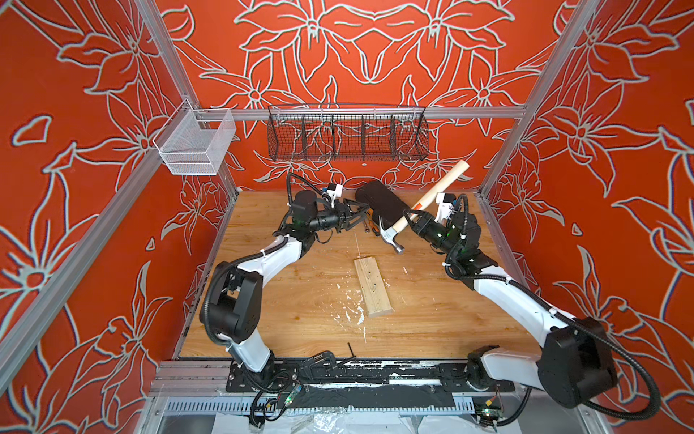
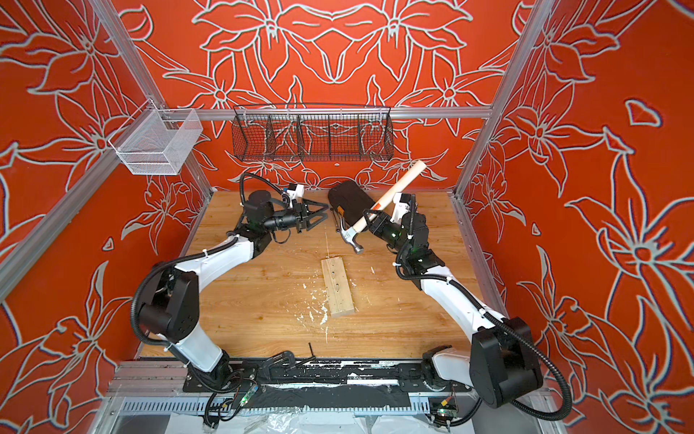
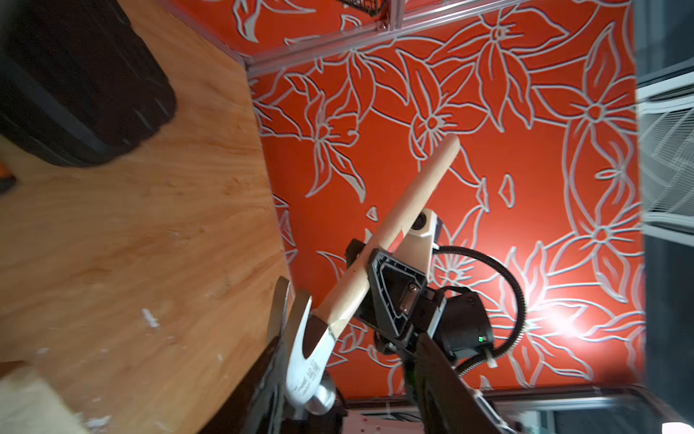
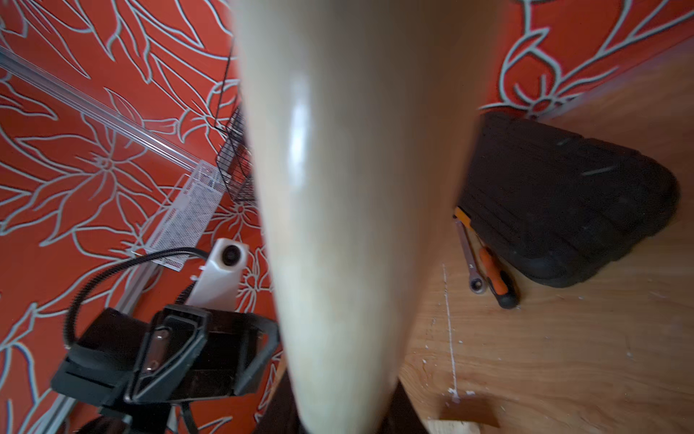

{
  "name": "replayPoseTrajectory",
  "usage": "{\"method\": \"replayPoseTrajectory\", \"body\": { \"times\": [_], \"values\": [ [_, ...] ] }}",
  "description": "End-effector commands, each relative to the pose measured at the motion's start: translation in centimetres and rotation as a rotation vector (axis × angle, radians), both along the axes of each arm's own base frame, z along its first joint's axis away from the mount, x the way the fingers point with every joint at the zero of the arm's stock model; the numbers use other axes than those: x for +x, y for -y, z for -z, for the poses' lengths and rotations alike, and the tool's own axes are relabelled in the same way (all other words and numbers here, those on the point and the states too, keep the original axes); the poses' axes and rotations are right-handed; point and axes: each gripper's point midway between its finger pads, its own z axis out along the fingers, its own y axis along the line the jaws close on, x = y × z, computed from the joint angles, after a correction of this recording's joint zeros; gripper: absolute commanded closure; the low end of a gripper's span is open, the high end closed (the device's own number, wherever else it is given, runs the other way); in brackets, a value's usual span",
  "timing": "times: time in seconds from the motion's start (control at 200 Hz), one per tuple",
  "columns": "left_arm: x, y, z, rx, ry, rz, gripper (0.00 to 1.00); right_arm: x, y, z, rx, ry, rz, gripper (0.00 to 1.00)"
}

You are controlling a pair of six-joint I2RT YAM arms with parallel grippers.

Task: Use a claw hammer to pull out a nail
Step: Pick up the hammer at the center of the board, then remove the nail from the mounting plate.

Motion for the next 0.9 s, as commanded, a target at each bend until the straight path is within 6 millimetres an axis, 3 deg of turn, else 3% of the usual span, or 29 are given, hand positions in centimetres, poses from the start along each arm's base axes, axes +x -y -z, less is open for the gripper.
{"method": "replayPoseTrajectory", "body": {
  "times": [0.0,0.415,0.896],
  "values": [
    [-1.7,-1.5,2.7,0.255,0.004,-0.02,0.48,-2.2,-0.2,-3.4,-0.055,0.113,-0.037,1.0],
    [-3.6,-1.9,11.9,0.385,-0.187,0.03,0.5,-7.5,-1.2,0.2,-0.393,0.093,-0.112,1.0],
    [-5.4,-2.2,16.2,0.45,-0.261,0.057,0.51,-11.9,-4.0,5.1,-0.714,0.082,-0.253,1.0]
  ]
}}
